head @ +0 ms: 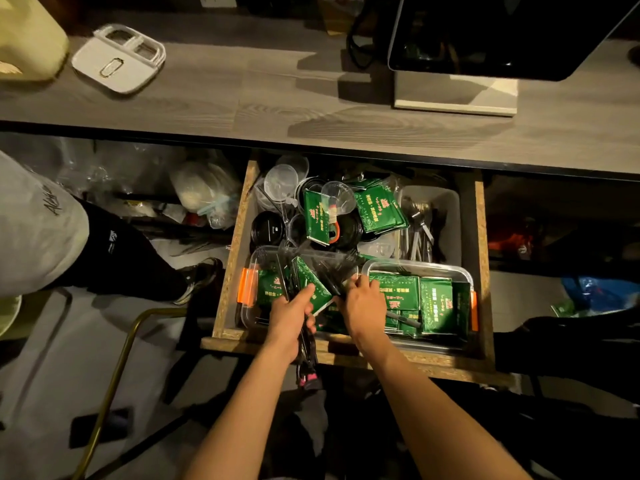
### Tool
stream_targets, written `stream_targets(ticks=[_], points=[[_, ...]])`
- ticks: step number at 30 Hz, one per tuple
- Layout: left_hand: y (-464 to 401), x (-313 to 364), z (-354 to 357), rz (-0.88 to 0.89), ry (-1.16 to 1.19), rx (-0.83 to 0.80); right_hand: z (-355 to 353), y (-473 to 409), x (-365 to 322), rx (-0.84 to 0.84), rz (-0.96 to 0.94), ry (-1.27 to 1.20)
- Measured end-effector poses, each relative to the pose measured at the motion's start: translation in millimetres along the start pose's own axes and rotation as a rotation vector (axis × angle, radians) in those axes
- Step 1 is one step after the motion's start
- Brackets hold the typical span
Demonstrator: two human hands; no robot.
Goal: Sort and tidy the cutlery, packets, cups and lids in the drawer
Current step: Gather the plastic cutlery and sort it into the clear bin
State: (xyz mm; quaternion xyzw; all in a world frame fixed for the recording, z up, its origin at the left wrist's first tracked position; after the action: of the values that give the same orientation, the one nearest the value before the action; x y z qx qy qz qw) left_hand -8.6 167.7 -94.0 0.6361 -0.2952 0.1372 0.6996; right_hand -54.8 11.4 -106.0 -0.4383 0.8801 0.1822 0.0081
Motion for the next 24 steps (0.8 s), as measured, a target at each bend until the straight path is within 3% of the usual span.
stream_targets(ticks=[4, 8, 11, 16, 18, 24], points=[[0, 1, 2, -0.012, -0.021, -0.025, -12, -1, 5, -0.014, 0.009, -0.123], [6, 5, 12, -0.033, -0.059, -0.04, -23, 8, 30, -0.098, 0.151, -0.376], [16, 11, 27, -0.027, -0.067, -0.076, -35, 15, 51, -0.043, 0.239, -0.555], [37, 14, 61, -0.028, -0.068, -0.093, -60, 46, 83, 0.122, 0.466, -1.066], [47, 13, 81, -0.025, -0.034, -0.128, -78, 59, 85, 0.185, 0.466, -1.199], [70, 14, 125, -0.046, 0.098, -0.186, -110, 79, 90, 0.231, 0.377, -1.217]])
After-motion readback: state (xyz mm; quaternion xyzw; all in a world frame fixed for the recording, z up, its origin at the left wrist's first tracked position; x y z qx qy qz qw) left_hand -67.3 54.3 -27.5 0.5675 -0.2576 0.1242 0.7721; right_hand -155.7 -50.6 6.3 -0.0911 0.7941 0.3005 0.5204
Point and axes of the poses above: each hand's wrist, its own y-axis away from the middle knuckle, its own z-axis out of the palm, x = y × z, the point moved 10 cm from there along -y, towards the middle knuckle, and after that the axes turned 3 degrees about x, right-handed, at the moved point
